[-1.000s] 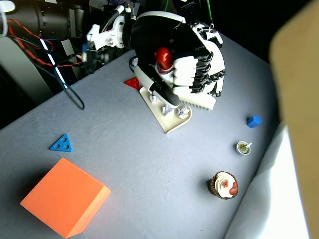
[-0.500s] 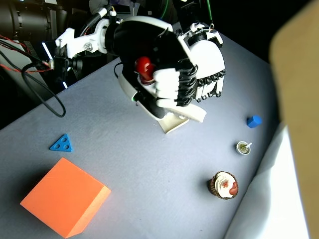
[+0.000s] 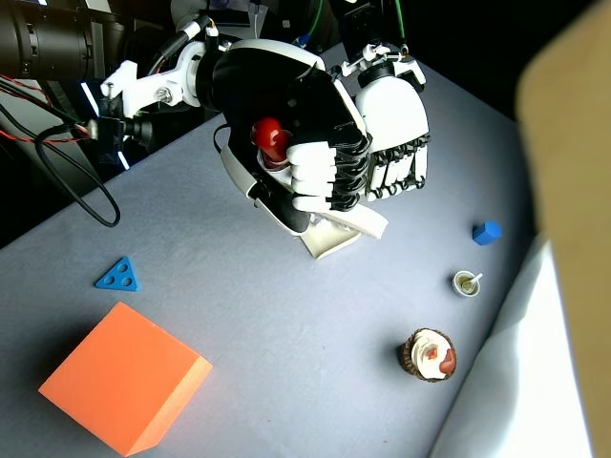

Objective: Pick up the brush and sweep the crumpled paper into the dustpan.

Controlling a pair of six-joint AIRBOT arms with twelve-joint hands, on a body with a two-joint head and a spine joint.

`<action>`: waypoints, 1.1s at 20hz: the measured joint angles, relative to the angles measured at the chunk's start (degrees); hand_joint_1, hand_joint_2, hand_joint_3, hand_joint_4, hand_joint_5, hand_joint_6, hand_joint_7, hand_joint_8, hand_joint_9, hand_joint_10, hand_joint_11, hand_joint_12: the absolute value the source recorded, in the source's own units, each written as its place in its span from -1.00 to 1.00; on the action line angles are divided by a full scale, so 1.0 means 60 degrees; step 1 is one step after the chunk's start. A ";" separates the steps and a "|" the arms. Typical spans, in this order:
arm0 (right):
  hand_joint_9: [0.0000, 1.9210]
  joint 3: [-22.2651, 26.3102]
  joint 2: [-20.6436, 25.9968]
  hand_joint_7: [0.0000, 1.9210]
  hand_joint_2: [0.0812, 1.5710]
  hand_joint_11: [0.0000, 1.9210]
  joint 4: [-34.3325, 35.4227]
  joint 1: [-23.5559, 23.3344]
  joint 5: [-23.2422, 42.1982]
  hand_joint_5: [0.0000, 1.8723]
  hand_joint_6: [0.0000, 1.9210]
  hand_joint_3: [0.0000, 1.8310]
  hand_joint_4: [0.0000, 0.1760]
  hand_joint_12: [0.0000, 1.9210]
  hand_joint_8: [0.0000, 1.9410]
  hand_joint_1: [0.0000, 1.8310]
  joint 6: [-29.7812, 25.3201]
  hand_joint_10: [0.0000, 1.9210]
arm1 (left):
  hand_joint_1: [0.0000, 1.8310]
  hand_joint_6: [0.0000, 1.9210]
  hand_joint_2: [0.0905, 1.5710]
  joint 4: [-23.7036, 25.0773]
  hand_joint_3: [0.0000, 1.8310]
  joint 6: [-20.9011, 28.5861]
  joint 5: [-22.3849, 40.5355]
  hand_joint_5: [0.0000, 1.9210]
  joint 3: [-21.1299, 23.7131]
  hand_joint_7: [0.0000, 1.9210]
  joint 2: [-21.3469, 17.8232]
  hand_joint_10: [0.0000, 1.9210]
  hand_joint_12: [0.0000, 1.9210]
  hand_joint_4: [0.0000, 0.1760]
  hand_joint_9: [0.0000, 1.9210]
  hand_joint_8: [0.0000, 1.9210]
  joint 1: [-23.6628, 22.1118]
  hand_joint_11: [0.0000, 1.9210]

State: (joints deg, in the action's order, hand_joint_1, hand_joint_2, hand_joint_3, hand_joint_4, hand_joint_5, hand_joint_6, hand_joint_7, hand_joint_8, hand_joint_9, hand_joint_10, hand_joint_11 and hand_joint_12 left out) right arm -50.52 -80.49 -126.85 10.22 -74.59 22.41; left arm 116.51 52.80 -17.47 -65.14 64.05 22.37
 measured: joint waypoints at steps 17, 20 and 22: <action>-0.24 0.0674 0.0772 -0.14 0.84 -0.21 0.2273 0.0146 -0.0317 -0.14 1.00 -1.00 -0.73 1.00 1.00 -0.44 -0.1479 1.00 | 0.14 -1.00 0.26 0.0004 -1.00 0.0033 0.0011 -0.05 0.0036 -0.01 -0.0004 -0.99 -0.19 -1.00 -0.08 -1.00 -0.0109 -0.50; -0.26 0.0849 0.1056 -0.17 0.87 -0.22 0.2583 0.0339 -0.0317 -0.17 1.00 -0.99 -0.87 1.00 1.00 -0.59 -0.1413 1.00 | 0.13 -1.00 0.25 0.0004 -1.00 0.0033 0.0007 -0.04 0.0036 -0.01 -0.0011 -0.99 -0.19 -1.00 -0.07 -0.99 -0.0109 -0.50; -0.30 0.0958 0.1169 -0.22 0.84 -0.27 0.2718 0.0477 -0.0364 -0.23 1.00 -1.00 -1.00 1.00 1.00 -0.66 -0.1424 1.00 | 0.13 -1.00 0.25 0.0004 -1.00 0.0033 0.0011 -0.04 0.0036 -0.01 -0.0011 -1.00 -0.19 -1.00 -0.08 -1.00 -0.0109 -0.50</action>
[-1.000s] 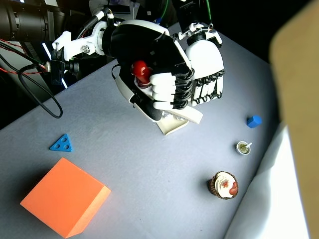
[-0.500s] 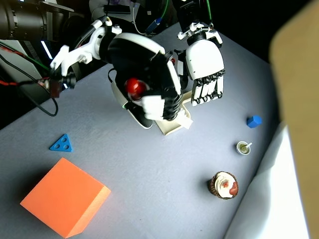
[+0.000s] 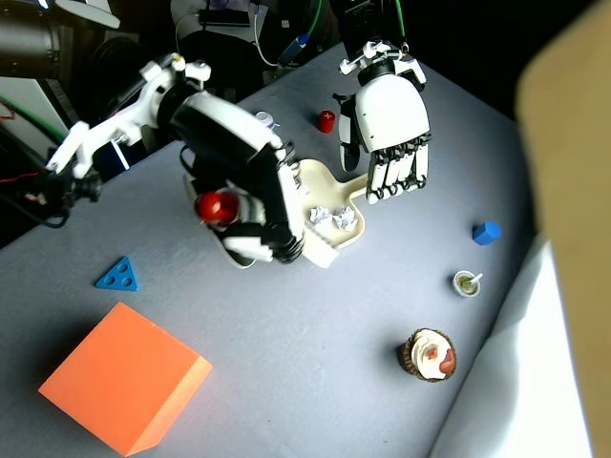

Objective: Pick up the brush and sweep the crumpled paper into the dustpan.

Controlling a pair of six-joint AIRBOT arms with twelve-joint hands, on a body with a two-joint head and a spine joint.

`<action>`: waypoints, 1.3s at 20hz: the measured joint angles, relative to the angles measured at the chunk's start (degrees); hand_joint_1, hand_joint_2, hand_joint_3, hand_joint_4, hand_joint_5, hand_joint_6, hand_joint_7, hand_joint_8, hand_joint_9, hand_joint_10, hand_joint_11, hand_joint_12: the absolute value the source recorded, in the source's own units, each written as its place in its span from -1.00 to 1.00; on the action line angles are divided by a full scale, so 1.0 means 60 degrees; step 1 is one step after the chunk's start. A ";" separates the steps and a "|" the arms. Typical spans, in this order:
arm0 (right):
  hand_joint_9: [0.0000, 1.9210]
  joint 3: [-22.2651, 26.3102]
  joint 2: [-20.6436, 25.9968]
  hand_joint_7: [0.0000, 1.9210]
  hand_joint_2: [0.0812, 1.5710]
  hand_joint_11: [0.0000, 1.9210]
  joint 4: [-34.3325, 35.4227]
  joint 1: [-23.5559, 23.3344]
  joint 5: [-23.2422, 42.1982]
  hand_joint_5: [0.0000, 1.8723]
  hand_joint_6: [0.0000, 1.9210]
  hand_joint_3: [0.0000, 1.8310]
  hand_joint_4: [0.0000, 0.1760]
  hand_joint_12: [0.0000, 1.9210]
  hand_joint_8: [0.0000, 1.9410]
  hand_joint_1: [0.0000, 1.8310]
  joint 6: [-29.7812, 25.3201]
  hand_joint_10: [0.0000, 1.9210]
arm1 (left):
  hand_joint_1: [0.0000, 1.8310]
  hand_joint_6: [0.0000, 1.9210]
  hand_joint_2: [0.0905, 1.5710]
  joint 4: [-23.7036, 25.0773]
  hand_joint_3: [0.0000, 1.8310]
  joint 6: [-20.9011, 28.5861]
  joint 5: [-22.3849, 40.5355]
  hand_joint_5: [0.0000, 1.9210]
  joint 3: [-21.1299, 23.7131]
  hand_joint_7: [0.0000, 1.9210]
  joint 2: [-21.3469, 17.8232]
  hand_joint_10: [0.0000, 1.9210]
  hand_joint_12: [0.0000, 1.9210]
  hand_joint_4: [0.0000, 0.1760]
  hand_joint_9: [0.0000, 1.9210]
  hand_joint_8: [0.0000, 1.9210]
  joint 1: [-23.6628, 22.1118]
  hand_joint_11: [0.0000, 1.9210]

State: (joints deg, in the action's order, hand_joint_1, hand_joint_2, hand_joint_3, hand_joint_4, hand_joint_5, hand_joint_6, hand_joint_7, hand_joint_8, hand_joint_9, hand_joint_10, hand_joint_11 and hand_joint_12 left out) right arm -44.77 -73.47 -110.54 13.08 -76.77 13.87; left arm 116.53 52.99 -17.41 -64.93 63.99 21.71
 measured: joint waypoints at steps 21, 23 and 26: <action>-0.28 0.0299 0.0550 -0.27 0.34 -0.68 -0.0506 0.1188 0.0073 -0.42 -1.00 -1.00 -1.00 -0.08 -1.00 -0.80 -0.0495 -0.92 | 0.10 -1.00 0.23 -0.0040 -1.00 0.0004 0.0047 -0.03 0.0182 -0.01 -0.0175 -1.00 -0.19 -1.00 -0.08 -1.00 -0.0149 -0.51; -0.35 0.0295 0.0590 -0.38 0.31 -0.61 -0.0499 0.1188 0.0066 -0.53 -1.00 -1.00 -1.00 -0.48 -1.00 -0.81 -0.0452 -0.99 | 0.11 -1.00 0.23 -0.0076 -1.00 0.0004 0.0047 -0.03 0.0226 -0.01 -0.0233 -1.00 -0.19 -1.00 -0.08 -1.00 -0.0153 -0.51; -0.50 0.0310 0.0663 -0.53 0.29 -0.59 -0.0484 0.1188 0.0091 -0.62 -1.00 -1.00 -1.00 -0.86 -1.00 -0.81 -0.0335 -1.00 | 0.09 -1.00 0.24 -0.0091 -1.00 0.0004 0.0044 -0.03 0.0226 -0.02 -0.0233 -1.00 -0.20 -1.00 -0.08 -1.00 -0.0149 -0.52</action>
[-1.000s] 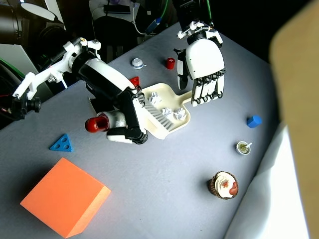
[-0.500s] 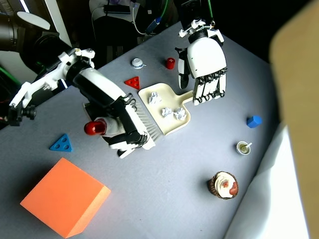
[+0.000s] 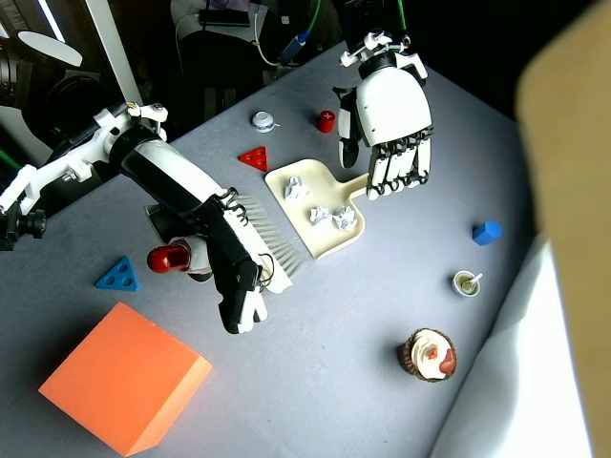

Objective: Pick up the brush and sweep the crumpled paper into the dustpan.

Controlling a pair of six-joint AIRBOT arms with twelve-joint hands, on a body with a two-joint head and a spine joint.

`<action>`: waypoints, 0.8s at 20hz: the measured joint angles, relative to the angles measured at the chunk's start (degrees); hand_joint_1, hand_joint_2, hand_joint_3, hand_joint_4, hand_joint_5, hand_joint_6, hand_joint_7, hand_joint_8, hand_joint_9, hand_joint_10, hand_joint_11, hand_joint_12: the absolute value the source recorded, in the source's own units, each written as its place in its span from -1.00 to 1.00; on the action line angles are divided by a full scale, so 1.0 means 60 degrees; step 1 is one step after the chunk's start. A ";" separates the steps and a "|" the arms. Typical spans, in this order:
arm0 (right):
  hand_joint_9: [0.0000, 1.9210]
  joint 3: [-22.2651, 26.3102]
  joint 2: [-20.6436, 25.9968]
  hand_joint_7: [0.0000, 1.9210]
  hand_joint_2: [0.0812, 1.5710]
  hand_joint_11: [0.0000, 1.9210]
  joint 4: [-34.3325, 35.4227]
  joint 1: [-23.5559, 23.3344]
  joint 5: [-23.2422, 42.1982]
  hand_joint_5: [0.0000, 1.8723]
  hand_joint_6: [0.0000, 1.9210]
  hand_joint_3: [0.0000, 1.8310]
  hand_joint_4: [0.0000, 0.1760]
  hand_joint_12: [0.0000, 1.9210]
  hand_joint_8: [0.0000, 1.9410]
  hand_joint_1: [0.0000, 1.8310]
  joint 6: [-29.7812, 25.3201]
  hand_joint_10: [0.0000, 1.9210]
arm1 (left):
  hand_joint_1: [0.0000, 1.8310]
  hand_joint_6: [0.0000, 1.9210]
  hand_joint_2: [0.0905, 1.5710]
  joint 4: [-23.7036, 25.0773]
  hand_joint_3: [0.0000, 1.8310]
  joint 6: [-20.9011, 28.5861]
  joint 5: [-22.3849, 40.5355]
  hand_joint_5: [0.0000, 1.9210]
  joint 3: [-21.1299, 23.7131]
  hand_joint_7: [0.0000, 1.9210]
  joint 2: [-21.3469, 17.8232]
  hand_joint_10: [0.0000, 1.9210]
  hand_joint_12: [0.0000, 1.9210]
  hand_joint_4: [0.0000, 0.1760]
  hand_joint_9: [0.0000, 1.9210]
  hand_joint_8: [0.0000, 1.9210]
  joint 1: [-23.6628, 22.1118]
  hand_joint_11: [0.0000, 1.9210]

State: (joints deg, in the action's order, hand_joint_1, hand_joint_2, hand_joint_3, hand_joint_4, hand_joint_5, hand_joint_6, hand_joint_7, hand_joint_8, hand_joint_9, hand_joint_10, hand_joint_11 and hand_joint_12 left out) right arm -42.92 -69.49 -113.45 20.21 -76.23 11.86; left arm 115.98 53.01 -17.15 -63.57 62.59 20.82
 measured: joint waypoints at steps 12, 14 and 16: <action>-0.87 0.0248 0.0441 -0.86 0.12 -0.86 0.0594 0.0000 0.0080 -0.89 -1.00 -1.00 -1.00 -1.00 -1.00 -1.00 0.0106 -1.00 | 0.07 -1.00 0.26 0.0062 -1.00 0.0000 -0.0022 -0.03 0.0011 -0.01 -0.0004 -0.99 -0.17 -1.00 -0.08 -0.99 -0.0062 -0.53; -0.92 0.0284 0.0484 -0.91 0.09 -0.91 0.0754 0.0000 0.0157 -0.94 -1.00 -1.00 -1.00 -1.00 -1.00 -1.00 0.0142 -1.00 | 0.06 -1.00 0.26 0.0066 -1.00 0.0000 -0.0022 -0.04 0.0015 -0.01 -0.0004 -1.00 -0.18 -1.00 -0.09 -0.99 -0.0062 -0.53; -0.90 0.0412 0.0601 -0.88 0.06 -0.90 0.1064 0.0000 0.0262 -0.91 -1.00 -1.00 -1.00 -0.99 -1.00 -1.00 0.0273 -1.00 | 0.05 -1.00 0.27 0.0066 -1.00 -0.0004 -0.0051 -0.04 0.0080 -0.02 -0.0004 -1.00 -0.18 -1.00 -0.09 -1.00 -0.0058 -0.53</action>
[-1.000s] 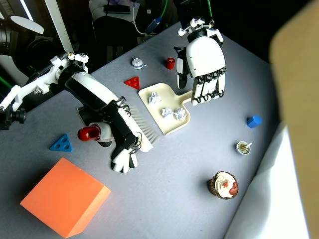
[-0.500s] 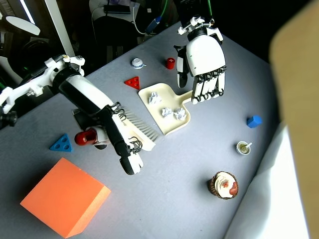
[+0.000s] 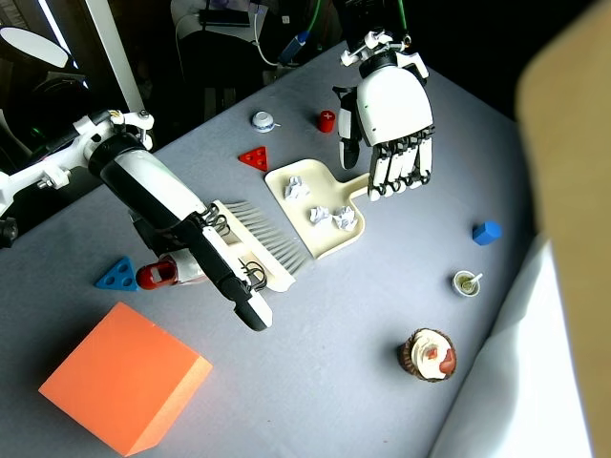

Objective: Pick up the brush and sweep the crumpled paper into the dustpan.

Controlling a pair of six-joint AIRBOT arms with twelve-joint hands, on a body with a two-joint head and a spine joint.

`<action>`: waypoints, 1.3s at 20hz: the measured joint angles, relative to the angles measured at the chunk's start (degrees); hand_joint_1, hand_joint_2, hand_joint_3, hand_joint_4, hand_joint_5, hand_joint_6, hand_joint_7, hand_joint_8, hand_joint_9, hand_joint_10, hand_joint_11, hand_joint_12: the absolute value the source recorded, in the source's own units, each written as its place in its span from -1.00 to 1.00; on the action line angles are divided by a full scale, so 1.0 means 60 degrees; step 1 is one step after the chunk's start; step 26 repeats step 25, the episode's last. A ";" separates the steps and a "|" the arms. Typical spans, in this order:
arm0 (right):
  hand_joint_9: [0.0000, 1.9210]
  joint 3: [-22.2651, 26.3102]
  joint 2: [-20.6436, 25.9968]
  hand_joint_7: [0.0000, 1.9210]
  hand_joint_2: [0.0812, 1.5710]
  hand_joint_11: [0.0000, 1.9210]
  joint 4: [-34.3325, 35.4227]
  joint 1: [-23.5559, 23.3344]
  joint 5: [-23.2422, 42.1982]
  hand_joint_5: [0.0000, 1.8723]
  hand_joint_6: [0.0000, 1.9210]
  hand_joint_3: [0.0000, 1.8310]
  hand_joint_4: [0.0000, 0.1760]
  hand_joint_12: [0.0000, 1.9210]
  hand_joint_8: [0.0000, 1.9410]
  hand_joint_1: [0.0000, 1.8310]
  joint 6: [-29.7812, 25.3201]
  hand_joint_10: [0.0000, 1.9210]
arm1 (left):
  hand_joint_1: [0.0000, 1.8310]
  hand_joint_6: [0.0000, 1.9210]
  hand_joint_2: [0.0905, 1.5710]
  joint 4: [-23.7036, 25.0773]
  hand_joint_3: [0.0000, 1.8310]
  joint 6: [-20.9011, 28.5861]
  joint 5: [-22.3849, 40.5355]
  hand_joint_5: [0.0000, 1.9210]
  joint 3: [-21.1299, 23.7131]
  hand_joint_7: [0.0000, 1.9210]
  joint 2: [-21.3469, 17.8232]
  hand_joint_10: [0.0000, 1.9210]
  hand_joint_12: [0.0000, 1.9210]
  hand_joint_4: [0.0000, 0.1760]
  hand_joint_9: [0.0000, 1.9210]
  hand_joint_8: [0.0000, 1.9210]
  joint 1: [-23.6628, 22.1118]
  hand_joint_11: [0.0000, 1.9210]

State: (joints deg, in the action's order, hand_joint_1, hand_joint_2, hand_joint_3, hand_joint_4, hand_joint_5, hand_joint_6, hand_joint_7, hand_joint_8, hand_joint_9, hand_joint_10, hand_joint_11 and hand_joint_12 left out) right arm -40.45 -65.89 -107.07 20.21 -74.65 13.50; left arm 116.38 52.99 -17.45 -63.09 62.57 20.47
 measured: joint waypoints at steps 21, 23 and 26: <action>-0.98 0.0270 0.1264 -0.96 0.06 -0.96 0.0627 -0.0583 0.0106 -0.98 -1.00 -0.99 -1.00 -1.00 -1.00 -1.00 -0.1282 -1.00 | 0.04 -1.00 0.28 0.0000 -1.00 0.0004 0.0018 -0.05 0.0160 -0.04 -0.0259 -1.00 -0.17 -1.00 -0.11 -1.00 0.0000 -0.55; -0.97 0.0302 0.1359 -0.94 0.06 -0.95 0.0816 -0.0812 0.0426 -0.97 -1.00 -0.99 -1.00 -1.00 -0.99 -1.00 -0.1829 -0.99 | 0.06 -0.99 0.26 0.0007 -1.00 0.0007 0.0029 -0.04 0.0160 -0.02 -0.0288 -0.99 -0.17 -1.00 -0.08 -0.99 0.0000 -0.53; -0.97 0.0397 0.1475 -0.94 0.06 -0.95 0.0852 -0.0951 0.0736 -0.97 -1.00 -1.00 -1.00 -1.00 -0.99 -1.00 -0.2324 -1.00 | 0.07 -0.99 0.25 0.0000 -1.00 0.0007 0.0033 -0.03 0.0160 -0.01 -0.0299 -0.99 -0.16 -1.00 -0.07 -0.99 0.0000 -0.52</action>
